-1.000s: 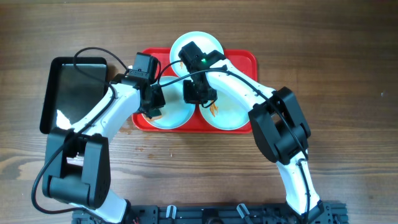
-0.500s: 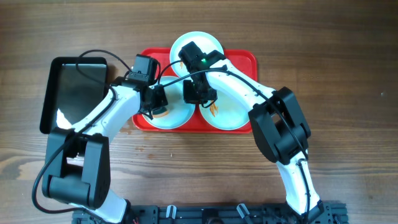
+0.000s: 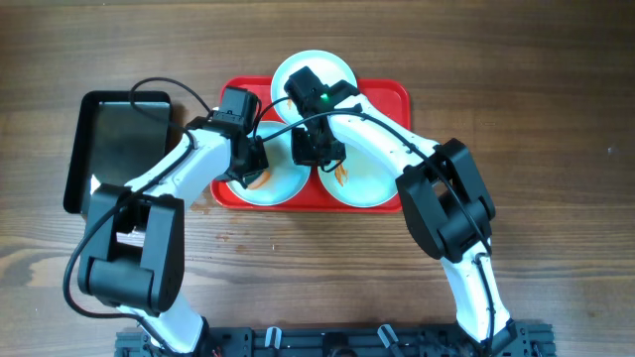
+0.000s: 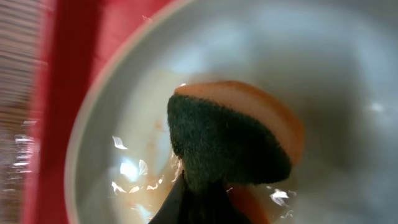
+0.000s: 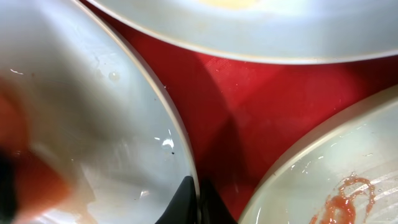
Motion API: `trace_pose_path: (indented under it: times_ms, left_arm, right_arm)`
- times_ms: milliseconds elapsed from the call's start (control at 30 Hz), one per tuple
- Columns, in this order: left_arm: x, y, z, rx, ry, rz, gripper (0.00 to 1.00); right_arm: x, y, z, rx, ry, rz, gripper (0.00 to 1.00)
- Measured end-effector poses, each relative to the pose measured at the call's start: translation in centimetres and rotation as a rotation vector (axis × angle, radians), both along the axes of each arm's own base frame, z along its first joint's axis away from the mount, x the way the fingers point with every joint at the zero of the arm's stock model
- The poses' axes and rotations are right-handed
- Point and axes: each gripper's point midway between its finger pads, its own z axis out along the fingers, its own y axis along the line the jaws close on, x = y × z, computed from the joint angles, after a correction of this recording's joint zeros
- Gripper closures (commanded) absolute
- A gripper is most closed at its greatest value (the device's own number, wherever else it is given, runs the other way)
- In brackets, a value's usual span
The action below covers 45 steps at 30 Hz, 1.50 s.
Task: Clean dirty plates on tray and stack at the side
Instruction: 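Scrub the left plate with the sponge in the left gripper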
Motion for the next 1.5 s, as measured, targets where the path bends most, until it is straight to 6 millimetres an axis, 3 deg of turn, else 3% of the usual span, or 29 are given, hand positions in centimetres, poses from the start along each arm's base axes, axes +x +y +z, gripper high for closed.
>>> trace_pose_path:
  times_ms: [100,233,333,433,533,600,700,833,1067,1167,1300,1400,1500]
  left_arm:
    - [0.2,2.0,0.3,0.114,-0.016,0.023,0.96]
    - [0.4,2.8,0.9,0.159,-0.033,0.032,0.96]
    - [1.9,1.4,2.7,0.078,-0.121,0.025,0.96]
    - [2.9,-1.6,3.6,-0.084,-0.160,-0.012,0.96]
    - [2.9,-3.9,2.2,-0.178,-0.128,-0.049,0.96]
    - [2.7,-4.8,0.8,-0.212,-0.091,-0.052,0.96]
    - [3.1,-5.2,0.5,-0.235,-0.087,-0.031,0.96]
    - [2.3,-3.6,0.2,-0.146,-0.047,-0.007,0.96]
    - [0.7,2.4,0.5,0.060,0.009,0.093,0.96]
    - [0.3,2.7,2.1,0.060,-0.024,0.098,0.96]
    - [1.5,1.1,5.7,-0.035,-0.137,0.079,0.96]
    - [1.3,-0.7,5.3,-0.103,-0.118,0.051,0.96]
    - [0.7,-2.7,3.7,-0.170,-0.056,0.016,0.96]
  right_arm:
    - [0.0,0.0,0.0,0.000,0.001,0.000,0.96]
    - [0.0,0.0,0.0,0.001,0.001,0.000,0.96]
    - [0.0,0.0,0.0,0.001,0.002,0.000,0.96]
    - [0.0,0.0,0.0,0.000,0.002,-0.001,0.95]
    - [0.0,0.0,0.0,0.001,0.002,-0.001,0.96]
    - [0.0,-0.1,0.0,-0.003,0.003,-0.002,0.96]
    - [0.1,-0.3,0.0,-0.005,0.003,-0.006,0.96]
    - [0.0,-0.2,0.0,-0.002,0.004,-0.005,0.96]
    - [0.0,-0.1,0.0,-0.001,0.004,-0.002,0.96]
    - [0.0,-0.1,0.0,0.000,0.003,-0.002,0.96]
    - [0.0,-0.1,0.0,0.001,0.002,-0.002,0.96]
    - [0.0,-0.1,0.0,0.001,0.003,-0.006,0.96]
    - [0.1,-0.1,0.0,0.001,0.003,-0.010,0.96]
